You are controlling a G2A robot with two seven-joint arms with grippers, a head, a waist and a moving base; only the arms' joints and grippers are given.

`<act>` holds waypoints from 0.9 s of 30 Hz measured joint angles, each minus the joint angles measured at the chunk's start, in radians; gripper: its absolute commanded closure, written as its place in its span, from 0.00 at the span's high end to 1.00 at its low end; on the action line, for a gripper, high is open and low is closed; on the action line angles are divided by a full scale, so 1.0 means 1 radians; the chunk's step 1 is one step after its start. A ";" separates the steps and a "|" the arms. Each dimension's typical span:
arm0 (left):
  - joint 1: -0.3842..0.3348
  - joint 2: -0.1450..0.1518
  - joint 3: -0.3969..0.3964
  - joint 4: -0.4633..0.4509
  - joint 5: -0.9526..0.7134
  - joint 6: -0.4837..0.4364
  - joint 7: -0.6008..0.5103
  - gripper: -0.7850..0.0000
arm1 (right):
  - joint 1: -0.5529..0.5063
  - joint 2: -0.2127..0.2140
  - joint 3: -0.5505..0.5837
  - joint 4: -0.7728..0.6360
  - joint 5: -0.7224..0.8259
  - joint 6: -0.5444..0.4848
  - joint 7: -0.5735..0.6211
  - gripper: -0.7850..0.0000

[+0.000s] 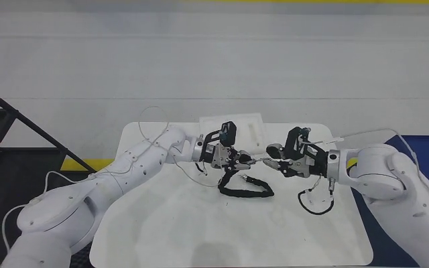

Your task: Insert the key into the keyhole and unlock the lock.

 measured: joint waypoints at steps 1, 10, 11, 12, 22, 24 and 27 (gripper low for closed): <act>0.005 -0.005 0.004 0.019 0.000 0.000 -0.014 0.00 | -0.015 0.003 0.015 -0.007 -0.006 0.002 0.002 1.00; 0.042 -0.057 0.021 0.161 -0.003 0.001 -0.140 0.00 | -0.084 0.013 0.065 -0.002 -0.044 -0.012 -0.035 1.00; 0.045 -0.064 0.024 0.172 -0.008 0.000 -0.154 0.00 | -0.084 0.012 0.062 0.006 -0.050 -0.014 -0.044 1.00; 0.046 -0.071 0.027 0.185 -0.013 0.000 -0.172 0.00 | -0.083 0.011 0.059 0.013 -0.055 -0.016 -0.052 1.00; 0.039 -0.163 0.028 0.306 -0.052 0.000 -0.328 1.00 | -0.019 -0.013 -0.011 0.132 -0.101 -0.043 -0.147 1.00; 0.027 -0.174 0.027 0.305 -0.061 0.000 -0.321 1.00 | 0.000 -0.019 -0.026 0.163 -0.111 -0.048 -0.170 1.00; -0.003 -0.177 0.024 0.299 -0.097 0.000 -0.258 1.00 | 0.038 -0.031 -0.050 0.220 -0.113 -0.070 -0.217 1.00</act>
